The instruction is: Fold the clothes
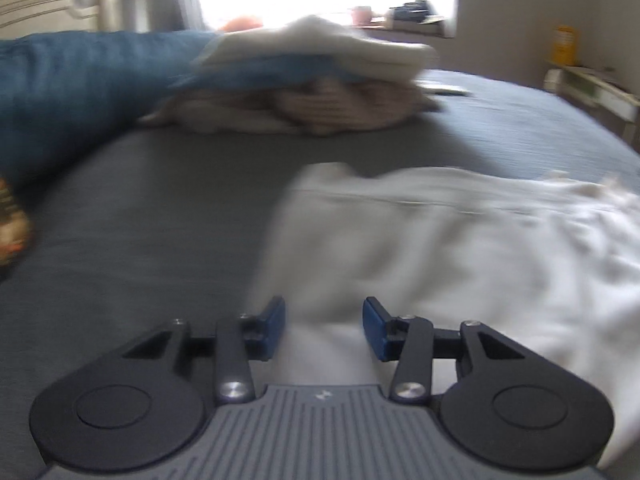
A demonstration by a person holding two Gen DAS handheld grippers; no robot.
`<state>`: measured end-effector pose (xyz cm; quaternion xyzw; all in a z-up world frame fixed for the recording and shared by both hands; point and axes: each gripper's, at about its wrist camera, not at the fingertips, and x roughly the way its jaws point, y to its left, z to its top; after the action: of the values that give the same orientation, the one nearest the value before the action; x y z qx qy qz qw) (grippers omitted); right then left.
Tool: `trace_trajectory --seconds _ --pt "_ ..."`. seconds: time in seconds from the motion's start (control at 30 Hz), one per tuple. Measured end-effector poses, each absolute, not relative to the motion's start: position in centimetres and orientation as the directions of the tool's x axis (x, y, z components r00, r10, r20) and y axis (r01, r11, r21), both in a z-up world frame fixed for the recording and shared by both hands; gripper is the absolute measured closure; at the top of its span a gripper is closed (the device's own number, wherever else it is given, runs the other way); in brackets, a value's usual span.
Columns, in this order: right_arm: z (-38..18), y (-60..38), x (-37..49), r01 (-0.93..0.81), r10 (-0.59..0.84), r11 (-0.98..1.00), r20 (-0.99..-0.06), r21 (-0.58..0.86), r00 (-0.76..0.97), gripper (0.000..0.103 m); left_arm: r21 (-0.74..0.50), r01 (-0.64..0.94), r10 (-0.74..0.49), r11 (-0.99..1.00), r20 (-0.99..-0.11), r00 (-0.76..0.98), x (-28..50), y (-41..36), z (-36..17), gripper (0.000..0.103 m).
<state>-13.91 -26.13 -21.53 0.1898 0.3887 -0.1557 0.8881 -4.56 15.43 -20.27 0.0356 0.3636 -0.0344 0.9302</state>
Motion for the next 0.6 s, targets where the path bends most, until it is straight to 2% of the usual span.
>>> trace_trajectory --seconds 0.1,0.23,0.33,0.43,0.5,0.6 --pt "-21.3 -28.0 -14.9 0.473 -0.127 0.828 -0.721 0.301 0.681 0.085 0.043 0.103 -0.05 0.994 -0.652 0.756 -4.7 15.4 -18.6 0.06" --pt "-19.9 -26.7 -15.0 0.314 0.011 0.848 -0.606 0.427 0.795 0.083 0.047 0.321 -0.231 0.946 -0.596 0.769 -7.2 10.4 -16.9 0.057" --pt "-20.1 -23.7 -13.8 0.195 0.108 0.892 -0.612 0.407 0.783 0.083 0.019 0.489 -0.377 0.872 -0.611 0.696 -8.8 5.6 -17.4 0.056" --pt "-20.9 -21.0 -12.8 0.12 0.164 0.924 -0.657 0.364 0.736 0.083 -0.008 0.57 -0.449 0.821 -0.626 0.638 -10.2 2.1 -18.7 0.056" --pt "-21.0 -20.9 -12.6 0.125 0.157 0.928 -0.67 0.352 0.726 0.085 -0.016 0.571 -0.447 0.821 -0.642 0.623 -10.3 1.5 -19.8 0.056" --pt "-21.3 -24.3 -13.2 0.273 0.073 0.887 -0.695 0.373 0.715 0.085 -0.055 0.496 -0.405 0.867 -0.659 0.634 -8.6 4.1 -20.6 0.055"
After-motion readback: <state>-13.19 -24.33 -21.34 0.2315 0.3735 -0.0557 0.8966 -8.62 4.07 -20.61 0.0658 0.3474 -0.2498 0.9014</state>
